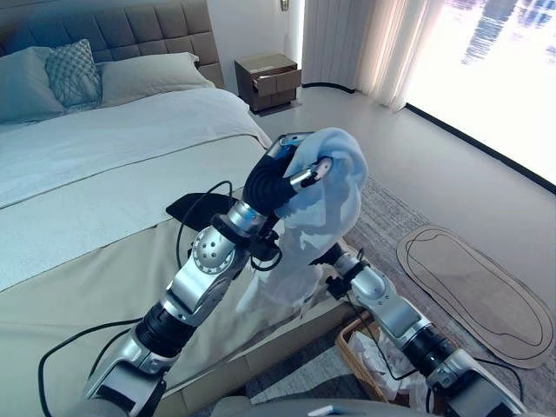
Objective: Pick up clothes into the bucket
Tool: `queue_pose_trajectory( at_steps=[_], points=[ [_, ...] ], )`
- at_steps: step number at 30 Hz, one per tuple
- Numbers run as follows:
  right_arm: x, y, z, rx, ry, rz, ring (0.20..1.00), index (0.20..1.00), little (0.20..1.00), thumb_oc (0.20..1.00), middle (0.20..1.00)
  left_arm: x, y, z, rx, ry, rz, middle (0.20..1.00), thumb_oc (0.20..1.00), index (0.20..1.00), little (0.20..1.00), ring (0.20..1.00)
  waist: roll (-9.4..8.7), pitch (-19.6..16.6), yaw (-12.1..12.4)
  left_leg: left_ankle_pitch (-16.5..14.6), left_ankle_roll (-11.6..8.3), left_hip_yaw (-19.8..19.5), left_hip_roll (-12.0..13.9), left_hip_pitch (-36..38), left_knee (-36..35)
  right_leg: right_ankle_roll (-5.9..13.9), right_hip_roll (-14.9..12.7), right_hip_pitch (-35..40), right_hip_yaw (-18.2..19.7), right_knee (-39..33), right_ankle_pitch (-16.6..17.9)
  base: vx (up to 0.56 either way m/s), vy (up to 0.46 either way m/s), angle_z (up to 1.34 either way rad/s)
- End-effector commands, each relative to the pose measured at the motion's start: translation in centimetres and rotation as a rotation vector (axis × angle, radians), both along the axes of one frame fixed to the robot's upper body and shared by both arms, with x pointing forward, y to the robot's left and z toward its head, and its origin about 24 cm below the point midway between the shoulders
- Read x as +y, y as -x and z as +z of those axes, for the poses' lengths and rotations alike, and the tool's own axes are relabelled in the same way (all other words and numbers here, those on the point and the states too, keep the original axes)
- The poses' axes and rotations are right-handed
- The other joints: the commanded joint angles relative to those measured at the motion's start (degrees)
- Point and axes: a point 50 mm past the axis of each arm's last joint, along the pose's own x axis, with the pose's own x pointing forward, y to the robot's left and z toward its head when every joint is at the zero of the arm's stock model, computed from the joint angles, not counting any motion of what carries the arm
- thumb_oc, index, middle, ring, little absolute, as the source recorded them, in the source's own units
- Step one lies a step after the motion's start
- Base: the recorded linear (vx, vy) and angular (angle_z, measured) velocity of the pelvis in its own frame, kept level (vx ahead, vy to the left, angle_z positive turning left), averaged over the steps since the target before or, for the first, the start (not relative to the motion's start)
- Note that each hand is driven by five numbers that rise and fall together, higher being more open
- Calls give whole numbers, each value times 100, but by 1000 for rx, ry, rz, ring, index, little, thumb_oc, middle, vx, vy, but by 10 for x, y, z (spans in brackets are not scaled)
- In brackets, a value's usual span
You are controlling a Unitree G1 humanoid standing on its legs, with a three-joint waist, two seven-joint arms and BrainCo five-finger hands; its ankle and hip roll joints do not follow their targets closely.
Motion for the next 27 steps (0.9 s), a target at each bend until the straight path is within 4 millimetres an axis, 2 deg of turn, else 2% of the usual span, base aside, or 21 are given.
queue_pose_trajectory(
  at_steps=[1, 7, 10, 15, 19, 20, 24, 26, 27],
  points=[
    [32, -6, 43, -101, -130, 134, 200, 200, 200, 200, 200, -14, -2, 34, -90, 89, -90, 200, 200, 200, 200, 200, -143, -140, 7, -534, 41, 142, 64, 164, 291, -195, 200, -473, 71, -85, 583, 0, 0, 0],
    [30, -7, 32, -48, -158, 71, 200, 200, 200, 200, 200, -18, -1, 38, -74, 133, -107, 200, 200, 200, 200, 200, -125, -169, -19, -543, 55, 163, 56, 178, 288, -185, 200, -474, 76, -101, 605, 0, 0, 0],
    [13, -10, 21, -35, -123, -14, 200, 200, 200, 200, 200, -12, -1, 42, -99, 134, -83, 200, 200, 200, 200, 200, -131, -191, -42, -563, 65, 169, 47, 179, 316, -183, 199, -454, 78, -97, 597, 0, 0, 0],
    [0, -9, 10, -19, -91, -78, 200, 200, 200, 200, 200, -4, -3, 45, -114, 146, -43, 200, 200, 200, 200, 200, -132, -213, -63, -573, 61, 159, 45, 178, 331, -182, 198, -430, 61, -94, 586, 0, 0, 0],
    [-20, -5, -2, 21, -108, -194, 200, 200, 200, 200, 200, 15, -8, 45, -126, 160, 52, 200, 200, 200, 200, 200, -138, -206, -92, -583, 61, 158, 45, 188, 350, -182, 204, -424, 75, -87, 582, 0, 0, 0],
    [-20, -5, -3, 21, -108, -194, 200, 200, 200, 200, 200, 15, -7, 45, -125, 160, 52, 200, 200, 200, 200, 200, -138, -209, -93, -583, 61, 158, 46, 189, 350, -181, 204, -423, 74, -87, 582, 0, 0, 0],
    [-37, -2, -8, 36, -132, -290, 200, 200, 200, 200, 200, 35, -14, 31, -74, 173, 159, 200, 200, 200, 200, 200, -147, -199, -109, -590, 67, 184, 60, 214, 343, -182, 210, -435, 96, -82, 581, 0, 0, 0],
    [-50, 0, -11, 34, -128, -351, 200, 200, 200, 200, 200, 51, -16, 19, -38, 171, 234, 200, 200, 200, 200, 200, -155, -187, -115, -591, 66, 198, 72, 210, 351, -187, 218, -449, 119, -73, 575, -3, -7, -2],
    [-108, 13, -45, 123, -12, -524, 200, 200, 200, 200, 200, 73, -17, -1, 18, 164, 320, 200, 200, 200, 200, 200, -178, -174, -130, -589, 54, 202, 83, 220, 345, -181, 240, -452, 134, -75, 567, 0, 0, 0]
  ],
)
